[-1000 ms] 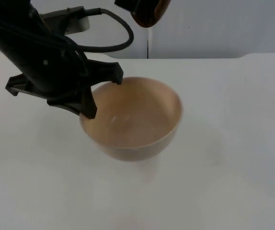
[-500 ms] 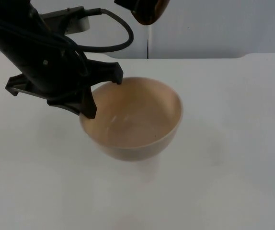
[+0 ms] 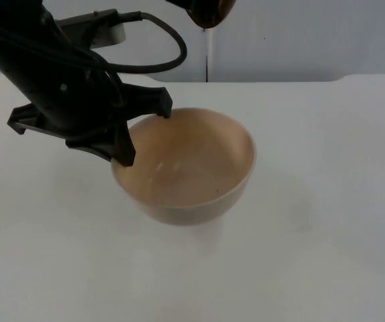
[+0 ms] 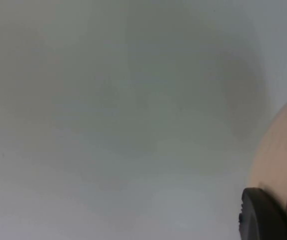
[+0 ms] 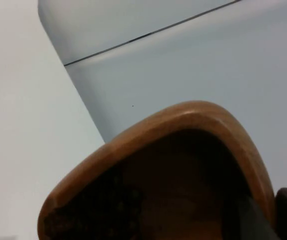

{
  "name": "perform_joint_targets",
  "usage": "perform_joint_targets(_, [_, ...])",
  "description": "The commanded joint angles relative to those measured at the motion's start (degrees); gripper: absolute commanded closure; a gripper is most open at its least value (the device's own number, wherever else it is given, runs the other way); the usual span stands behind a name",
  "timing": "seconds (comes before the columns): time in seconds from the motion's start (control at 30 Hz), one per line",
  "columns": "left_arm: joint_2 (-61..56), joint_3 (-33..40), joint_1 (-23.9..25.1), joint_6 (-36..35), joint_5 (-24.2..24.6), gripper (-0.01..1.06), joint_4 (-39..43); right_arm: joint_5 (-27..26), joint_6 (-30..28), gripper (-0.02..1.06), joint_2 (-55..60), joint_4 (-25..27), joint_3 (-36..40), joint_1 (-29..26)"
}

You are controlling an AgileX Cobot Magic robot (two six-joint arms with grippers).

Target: Pick up the bowl with the left hand and pour the coffee beans from the cup into the bowl with the right hand.

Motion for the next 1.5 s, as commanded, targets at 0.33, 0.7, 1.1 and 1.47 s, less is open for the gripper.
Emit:
perform_joint_targets(0.33, [-0.65,0.15,0.07,-0.44,-1.09,1.05,-1.16,0.26,1.66,1.04,2.54,-4.43,0.03,0.42])
perform_joint_targets(0.7, [-0.65,0.15,0.07,-0.44,-1.39,1.05,-1.35,0.26,1.66,1.04,2.52,-4.21,0.03,0.42])
perform_joint_targets(1.1, [-0.65,0.15,0.07,-0.44,-1.38,1.05,-1.90,0.26,3.39,1.04,2.52,-8.51,0.03,2.44])
perform_joint_targets(1.47, [-0.65,0.15,0.07,-0.44,-1.26,1.05,-2.16,0.26,3.39,1.04,2.52,-8.51,0.03,2.76])
